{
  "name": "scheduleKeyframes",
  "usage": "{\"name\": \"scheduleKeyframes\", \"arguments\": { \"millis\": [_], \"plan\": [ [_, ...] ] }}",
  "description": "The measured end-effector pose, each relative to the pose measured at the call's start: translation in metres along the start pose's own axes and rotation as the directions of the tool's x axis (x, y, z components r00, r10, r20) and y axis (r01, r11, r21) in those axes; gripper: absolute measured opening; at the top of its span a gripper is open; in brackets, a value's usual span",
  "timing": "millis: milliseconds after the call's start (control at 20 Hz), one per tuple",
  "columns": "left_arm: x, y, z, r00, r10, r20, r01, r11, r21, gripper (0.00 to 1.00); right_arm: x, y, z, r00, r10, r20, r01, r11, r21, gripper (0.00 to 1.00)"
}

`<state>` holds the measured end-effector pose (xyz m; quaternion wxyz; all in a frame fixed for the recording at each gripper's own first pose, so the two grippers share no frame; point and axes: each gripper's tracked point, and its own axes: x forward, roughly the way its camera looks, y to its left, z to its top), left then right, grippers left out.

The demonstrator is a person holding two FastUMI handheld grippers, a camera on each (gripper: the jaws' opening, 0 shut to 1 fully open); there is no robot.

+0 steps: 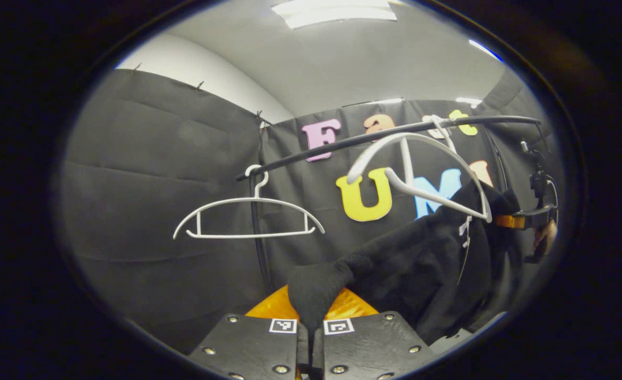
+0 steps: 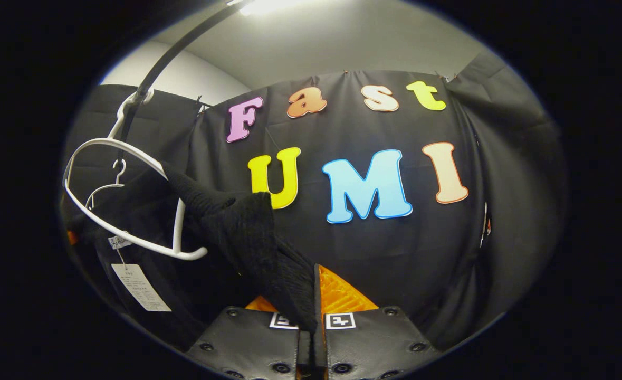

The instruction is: Grasp the clothes on the hanger with both hands and then place them into the laundry hamper below.

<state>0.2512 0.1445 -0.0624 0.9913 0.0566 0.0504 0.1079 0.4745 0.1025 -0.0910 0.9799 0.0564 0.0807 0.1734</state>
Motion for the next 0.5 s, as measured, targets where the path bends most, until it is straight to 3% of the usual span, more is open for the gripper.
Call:
{"name": "scheduleKeyframes", "arguments": {
  "millis": [200, 500],
  "plan": [
    [-0.008, -0.018, -0.023, 0.999, -0.023, -0.039, 0.022, 0.999, -0.025, 0.04, -0.005, -0.010, -0.009, 1.000, -0.016, -0.013, 0.016, 1.000, -0.008, 0.07],
    [0.003, -0.052, -0.042, 0.996, -0.047, -0.080, 0.044, 0.998, -0.037, 0.03, -0.011, -0.050, -0.036, 0.992, -0.101, -0.079, 0.103, 0.994, 0.034, 0.07]
  ]
}}
